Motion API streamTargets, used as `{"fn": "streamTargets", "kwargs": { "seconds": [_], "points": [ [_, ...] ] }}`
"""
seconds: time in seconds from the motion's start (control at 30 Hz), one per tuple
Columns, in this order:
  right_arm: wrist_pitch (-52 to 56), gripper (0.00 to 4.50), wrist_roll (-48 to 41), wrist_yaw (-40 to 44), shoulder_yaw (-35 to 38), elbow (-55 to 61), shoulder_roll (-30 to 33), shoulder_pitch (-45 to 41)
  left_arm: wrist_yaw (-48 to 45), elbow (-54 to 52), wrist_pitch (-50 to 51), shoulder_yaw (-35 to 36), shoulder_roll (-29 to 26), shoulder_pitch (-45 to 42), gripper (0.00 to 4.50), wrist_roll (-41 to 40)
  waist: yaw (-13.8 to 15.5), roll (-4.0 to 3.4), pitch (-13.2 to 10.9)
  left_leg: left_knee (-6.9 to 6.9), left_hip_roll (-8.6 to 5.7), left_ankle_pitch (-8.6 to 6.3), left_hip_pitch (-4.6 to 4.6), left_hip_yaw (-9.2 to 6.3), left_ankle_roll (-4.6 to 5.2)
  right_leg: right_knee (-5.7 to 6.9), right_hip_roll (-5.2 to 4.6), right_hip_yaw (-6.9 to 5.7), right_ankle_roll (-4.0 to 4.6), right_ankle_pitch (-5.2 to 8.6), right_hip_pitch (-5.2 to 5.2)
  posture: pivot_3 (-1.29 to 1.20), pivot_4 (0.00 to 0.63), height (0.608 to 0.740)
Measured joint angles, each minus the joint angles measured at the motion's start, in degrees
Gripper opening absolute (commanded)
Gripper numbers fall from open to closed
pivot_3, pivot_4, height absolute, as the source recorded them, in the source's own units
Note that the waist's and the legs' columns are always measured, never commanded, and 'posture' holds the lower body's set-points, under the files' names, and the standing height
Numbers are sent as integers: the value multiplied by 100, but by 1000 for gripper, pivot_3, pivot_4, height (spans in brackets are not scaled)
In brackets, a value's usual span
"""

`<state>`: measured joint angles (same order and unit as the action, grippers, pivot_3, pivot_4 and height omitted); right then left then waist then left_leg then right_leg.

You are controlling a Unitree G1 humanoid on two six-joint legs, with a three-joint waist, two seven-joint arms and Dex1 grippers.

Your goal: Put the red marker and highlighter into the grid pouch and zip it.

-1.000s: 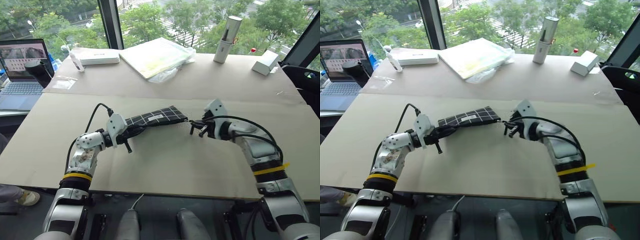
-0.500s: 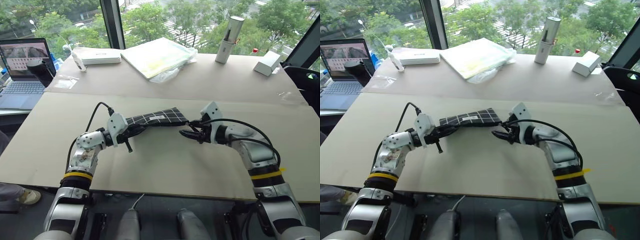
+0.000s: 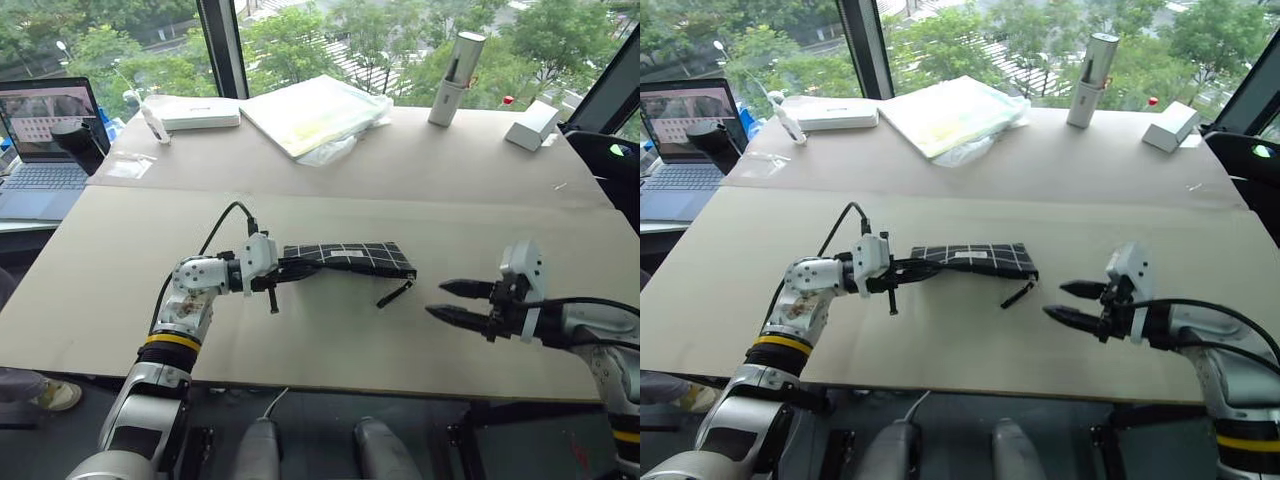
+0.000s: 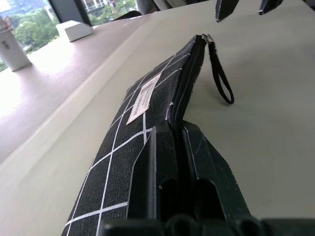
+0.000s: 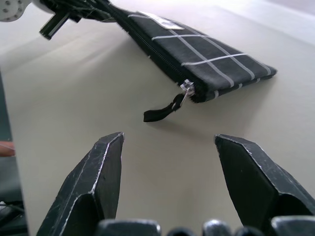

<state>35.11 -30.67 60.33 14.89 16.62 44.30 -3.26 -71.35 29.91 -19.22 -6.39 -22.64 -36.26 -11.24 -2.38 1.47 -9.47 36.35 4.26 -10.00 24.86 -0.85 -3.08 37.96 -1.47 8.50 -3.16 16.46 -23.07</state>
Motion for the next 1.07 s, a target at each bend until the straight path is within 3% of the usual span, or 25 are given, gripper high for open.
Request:
{"fn": "streamTargets", "kwargs": {
  "seconds": [0.07,0.13,0.23,0.27,0.4,0.57,0.77,0.9,1.07],
  "points": [
    [12,3274,-68,-132,99,109,-53,99,-74,144,-115,-21,3,-113,0,11,-14,0,0,1,0,0,-3,-2,0,0,1,0,-36,21,2,0,150,739],
    [18,3296,-175,-298,156,211,-136,197,-137,354,-297,-73,17,-219,747,65,-13,0,0,0,0,0,-3,-4,0,-1,1,0,-38,22,2,0,150,739],
    [20,3296,-201,-437,150,257,-184,239,-197,564,-417,-119,50,-254,1455,110,-9,0,0,0,-1,0,-1,-4,0,-1,0,0,-36,21,2,0,150,739],
    [20,3296,-202,-488,149,257,-186,247,-239,612,-401,-128,75,-254,1955,101,-6,0,0,0,-2,0,-1,-4,0,-1,0,0,-36,21,2,0,150,739],
    [13,3296,-207,-564,151,121,-186,202,-187,350,34,-103,132,-193,3229,-50,3,1,0,3,-3,0,1,-5,0,-1,0,0,-37,22,3,0,150,739],
    [-119,3296,-207,-587,210,-443,-189,-82,22,-835,1711,188,81,274,3229,-915,-28,0,0,2,-2,0,0,-8,0,6,1,1,-36,21,0,0,150,739],
    [-539,3296,-142,-710,262,-1297,-299,-691,1605,-2506,4208,1136,-358,1013,3229,-1801,-42,-1,0,0,-2,0,-3,-15,1,5,0,1,-33,19,3,0,150,739],
    [-781,3296,30,-769,221,-1878,-333,-888,2466,-3184,5105,1814,-567,1697,3229,-2103,-20,0,0,2,-3,0,-3,-14,1,5,-1,0,-17,10,3,0,150,739],
    [-1050,3296,245,-779,123,-2476,-358,-1182,3106,-3619,5454,2638,-725,2265,3229,-2355,9,0,0,4,-3,0,-3,-12,0,4,-2,-1,-17,11,5,0,150,739]
  ]
}}
